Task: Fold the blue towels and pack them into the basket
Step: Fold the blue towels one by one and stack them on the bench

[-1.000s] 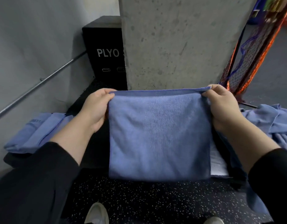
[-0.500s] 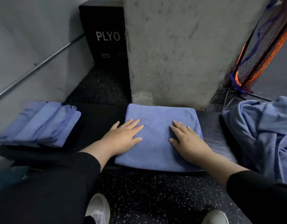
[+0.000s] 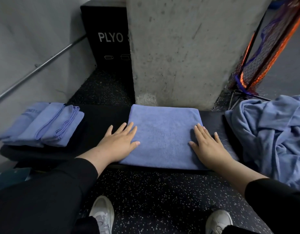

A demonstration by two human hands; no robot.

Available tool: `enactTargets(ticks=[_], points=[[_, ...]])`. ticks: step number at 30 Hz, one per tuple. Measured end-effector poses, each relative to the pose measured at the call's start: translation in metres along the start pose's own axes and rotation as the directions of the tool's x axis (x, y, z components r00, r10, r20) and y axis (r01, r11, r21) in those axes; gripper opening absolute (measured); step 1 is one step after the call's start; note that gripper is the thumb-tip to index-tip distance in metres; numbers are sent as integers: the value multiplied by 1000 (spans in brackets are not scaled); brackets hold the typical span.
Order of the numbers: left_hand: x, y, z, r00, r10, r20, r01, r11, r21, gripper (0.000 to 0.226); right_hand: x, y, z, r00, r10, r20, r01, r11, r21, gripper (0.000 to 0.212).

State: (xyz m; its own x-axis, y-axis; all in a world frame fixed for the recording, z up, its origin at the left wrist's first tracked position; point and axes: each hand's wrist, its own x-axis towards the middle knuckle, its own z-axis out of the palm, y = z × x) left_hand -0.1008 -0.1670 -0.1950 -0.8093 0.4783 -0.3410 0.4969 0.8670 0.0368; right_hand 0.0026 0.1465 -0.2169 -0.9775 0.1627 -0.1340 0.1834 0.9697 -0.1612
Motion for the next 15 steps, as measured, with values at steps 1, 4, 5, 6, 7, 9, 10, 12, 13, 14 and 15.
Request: enactTargets(ticks=[1, 4, 5, 6, 7, 9, 10, 12, 13, 14, 15], points=[[-2, 0, 0, 1000, -10, -15, 10, 1000, 9, 69, -3, 2, -2, 999, 7, -40, -7, 1000, 3, 68], [-9, 3, 2, 996, 34, -78, -32, 999, 33, 65, -11, 8, -13, 962, -30, -270, 29, 1000, -8, 51], [-11, 5, 3, 994, 72, -79, -69, 997, 31, 63, -13, 11, -15, 944, -33, -329, 31, 999, -11, 44], [-13, 5, 5, 993, 98, -60, -97, 995, 20, 63, -16, 13, -16, 941, -17, -338, 12, 1000, -17, 38], [-15, 5, 6, 994, 109, -32, -109, 994, 4, 63, -18, 15, -16, 951, 3, -308, -15, 999, -36, 34], [-18, 3, 8, 994, 106, 10, -106, 994, -12, 64, -18, 19, -13, 974, 48, -221, -64, 996, -65, 27], [-19, 2, 8, 994, 105, 19, -105, 994, -11, 65, -18, 20, -13, 979, 66, -195, -75, 996, -38, 25], [-19, 1, 7, 994, 106, 20, -106, 994, -11, 66, -16, 21, -17, 983, 103, -152, -92, 992, 81, 28], [-19, 1, 7, 994, 106, 17, -106, 994, -18, 66, -15, 21, -19, 985, 114, -128, -100, 989, 108, 29], [-19, 2, 7, 994, 105, 11, -105, 994, -22, 66, -15, 21, -22, 986, 110, -122, -101, 992, 79, 29], [-20, 2, 8, 994, 110, -5, -110, 994, -20, 65, -15, 19, -24, 985, 89, -149, -89, 996, 10, 28]])
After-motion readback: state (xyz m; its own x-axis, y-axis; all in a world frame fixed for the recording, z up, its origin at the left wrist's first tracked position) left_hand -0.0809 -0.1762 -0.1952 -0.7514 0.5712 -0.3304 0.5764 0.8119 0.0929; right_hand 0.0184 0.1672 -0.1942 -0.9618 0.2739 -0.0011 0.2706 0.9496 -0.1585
